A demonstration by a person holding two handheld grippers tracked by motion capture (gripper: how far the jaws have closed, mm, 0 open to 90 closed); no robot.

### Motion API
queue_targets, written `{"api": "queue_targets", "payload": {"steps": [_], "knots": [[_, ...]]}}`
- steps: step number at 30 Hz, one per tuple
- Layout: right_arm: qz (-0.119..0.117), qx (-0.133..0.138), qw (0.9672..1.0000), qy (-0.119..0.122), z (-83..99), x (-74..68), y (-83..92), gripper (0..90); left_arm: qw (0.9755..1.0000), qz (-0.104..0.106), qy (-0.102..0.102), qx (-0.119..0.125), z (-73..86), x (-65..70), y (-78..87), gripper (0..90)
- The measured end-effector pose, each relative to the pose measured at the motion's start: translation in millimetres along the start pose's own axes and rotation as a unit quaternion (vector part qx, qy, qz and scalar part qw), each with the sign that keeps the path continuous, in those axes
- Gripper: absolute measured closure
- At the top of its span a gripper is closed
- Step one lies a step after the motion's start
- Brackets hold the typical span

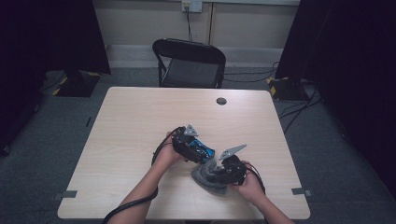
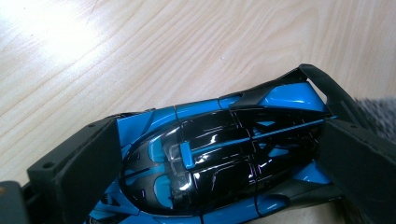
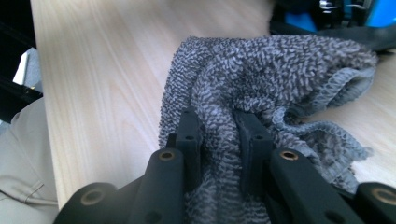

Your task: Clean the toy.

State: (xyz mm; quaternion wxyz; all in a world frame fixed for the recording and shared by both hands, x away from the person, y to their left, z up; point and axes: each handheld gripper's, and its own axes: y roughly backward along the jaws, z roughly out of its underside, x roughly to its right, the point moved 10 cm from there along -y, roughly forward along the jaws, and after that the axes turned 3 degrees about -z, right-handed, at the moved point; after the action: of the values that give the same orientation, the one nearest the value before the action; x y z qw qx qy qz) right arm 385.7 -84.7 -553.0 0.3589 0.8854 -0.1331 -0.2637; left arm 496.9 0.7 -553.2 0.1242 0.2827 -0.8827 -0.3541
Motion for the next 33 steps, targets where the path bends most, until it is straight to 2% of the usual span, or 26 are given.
{"api": "queue_targets", "payload": {"steps": [11, 23, 24, 27, 32, 33], "knots": [[-0.019, -0.012, 0.9992, 0.032, -6.7, -20.0, -8.1, 74.1, 1.0000, 0.000, 0.001, 0.003, -0.3, 0.2, -0.2, 0.1], [-0.022, 0.029, 0.9981, 0.050, -26.4, -28.3, 26.7, 75.3, 1.0000, 0.000, 0.001, 0.001, -0.2, 0.4, 0.0, 0.1], [-0.016, 0.033, 0.9978, 0.055, -28.4, -27.7, 33.9, 75.5, 1.0000, 0.000, 0.003, 0.002, -0.3, 0.7, -0.2, 0.1], [-0.009, 0.038, 0.9978, 0.053, -29.1, -24.2, 41.0, 75.6, 1.0000, 0.000, 0.004, 0.002, -0.5, 0.9, -0.3, 0.1], [0.005, 0.055, 0.9979, 0.034, -29.7, -7.2, 54.5, 75.6, 1.0000, 0.000, 0.002, 0.001, -0.6, 0.5, -0.2, 0.2], [0.012, 0.063, 0.9977, 0.023, -29.5, 0.2, 58.8, 75.7, 1.0000, 0.000, 0.002, 0.000, -0.6, 0.4, -0.1, 0.2]]}}
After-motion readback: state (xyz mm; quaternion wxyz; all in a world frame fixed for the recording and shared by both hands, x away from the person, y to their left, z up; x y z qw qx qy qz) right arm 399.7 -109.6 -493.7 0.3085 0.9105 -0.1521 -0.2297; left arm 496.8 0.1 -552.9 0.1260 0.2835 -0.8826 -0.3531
